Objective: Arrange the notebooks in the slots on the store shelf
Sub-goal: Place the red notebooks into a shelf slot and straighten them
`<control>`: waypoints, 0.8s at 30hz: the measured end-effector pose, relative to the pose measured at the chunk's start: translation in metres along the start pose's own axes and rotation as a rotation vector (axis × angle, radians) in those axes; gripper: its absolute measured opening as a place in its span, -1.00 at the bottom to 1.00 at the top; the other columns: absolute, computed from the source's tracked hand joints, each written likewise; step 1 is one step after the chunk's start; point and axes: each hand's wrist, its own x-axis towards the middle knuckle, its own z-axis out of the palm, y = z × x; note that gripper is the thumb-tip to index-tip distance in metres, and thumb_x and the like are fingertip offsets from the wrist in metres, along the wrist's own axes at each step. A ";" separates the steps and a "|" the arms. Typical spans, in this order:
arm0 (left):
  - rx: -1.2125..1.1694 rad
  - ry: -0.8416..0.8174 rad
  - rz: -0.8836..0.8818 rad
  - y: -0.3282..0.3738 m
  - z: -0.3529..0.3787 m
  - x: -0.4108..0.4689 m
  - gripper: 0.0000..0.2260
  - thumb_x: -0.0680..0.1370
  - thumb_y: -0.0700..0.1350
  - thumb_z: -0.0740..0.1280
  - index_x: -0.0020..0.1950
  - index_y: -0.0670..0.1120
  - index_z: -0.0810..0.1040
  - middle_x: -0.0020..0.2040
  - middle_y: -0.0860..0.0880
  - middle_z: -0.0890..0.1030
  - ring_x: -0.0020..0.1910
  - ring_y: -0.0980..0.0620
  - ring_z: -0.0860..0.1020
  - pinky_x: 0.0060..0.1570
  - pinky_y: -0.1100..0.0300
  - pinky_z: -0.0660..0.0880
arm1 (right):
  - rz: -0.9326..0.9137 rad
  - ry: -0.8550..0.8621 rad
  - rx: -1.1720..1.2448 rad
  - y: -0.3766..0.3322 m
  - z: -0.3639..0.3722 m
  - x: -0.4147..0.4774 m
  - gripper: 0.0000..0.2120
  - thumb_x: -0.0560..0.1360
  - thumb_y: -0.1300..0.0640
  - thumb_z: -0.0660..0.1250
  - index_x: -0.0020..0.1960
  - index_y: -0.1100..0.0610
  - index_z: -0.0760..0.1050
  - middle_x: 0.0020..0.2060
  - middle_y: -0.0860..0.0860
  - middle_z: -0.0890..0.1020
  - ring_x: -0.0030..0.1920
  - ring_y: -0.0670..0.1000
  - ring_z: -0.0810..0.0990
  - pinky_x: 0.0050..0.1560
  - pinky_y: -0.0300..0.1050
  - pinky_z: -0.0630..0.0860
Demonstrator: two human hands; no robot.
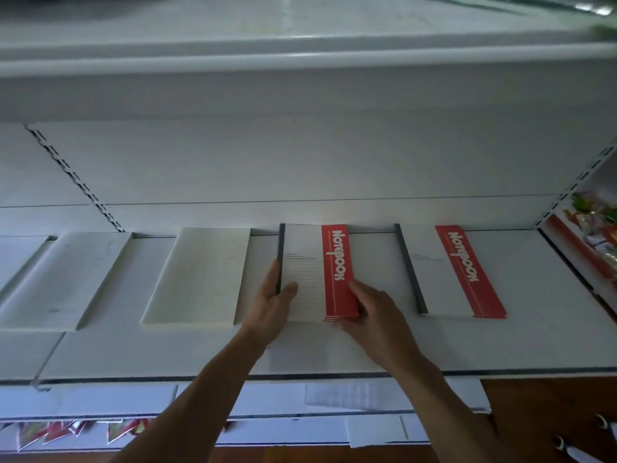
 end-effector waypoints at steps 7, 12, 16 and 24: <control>-0.020 -0.032 -0.039 0.010 -0.008 -0.003 -0.77 0.66 -0.17 0.15 0.19 0.14 0.44 0.09 0.04 0.59 0.15 0.00 0.57 -0.01 0.23 0.56 | 0.057 -0.033 0.013 -0.007 -0.005 -0.001 -0.43 0.42 -0.09 0.44 0.38 0.00 0.41 0.22 -0.11 0.59 0.13 -0.19 0.58 0.11 -0.46 0.44; 0.107 -0.026 0.017 0.026 -0.022 -0.022 -0.62 0.66 -0.10 0.16 0.45 0.17 0.22 0.27 0.24 0.36 0.28 0.16 0.32 0.00 0.49 0.34 | 0.132 -0.032 -0.179 -0.035 -0.022 0.006 -0.62 0.53 0.00 0.35 0.32 0.06 0.47 0.23 -0.04 0.57 0.15 -0.05 0.57 0.04 -0.32 0.38; 0.264 0.071 0.101 0.024 -0.071 -0.044 -0.67 0.60 -0.03 0.29 0.38 0.09 0.44 0.34 0.07 0.49 0.27 0.08 0.48 0.18 0.34 0.39 | 0.112 0.099 -0.286 -0.076 -0.010 0.020 -0.65 0.56 -0.04 0.28 0.29 0.07 0.46 0.26 0.00 0.54 0.17 0.01 0.57 0.13 -0.15 0.48; 0.782 0.300 0.001 -0.004 -0.268 -0.145 -0.92 0.54 0.06 0.29 -0.01 0.15 0.55 -0.13 0.18 0.57 -0.05 0.07 0.59 -0.11 0.24 0.43 | -0.045 -0.115 -0.387 -0.207 0.119 0.052 -0.72 0.56 -0.03 0.25 0.22 0.04 0.49 0.21 -0.01 0.55 0.18 0.03 0.53 0.09 -0.15 0.43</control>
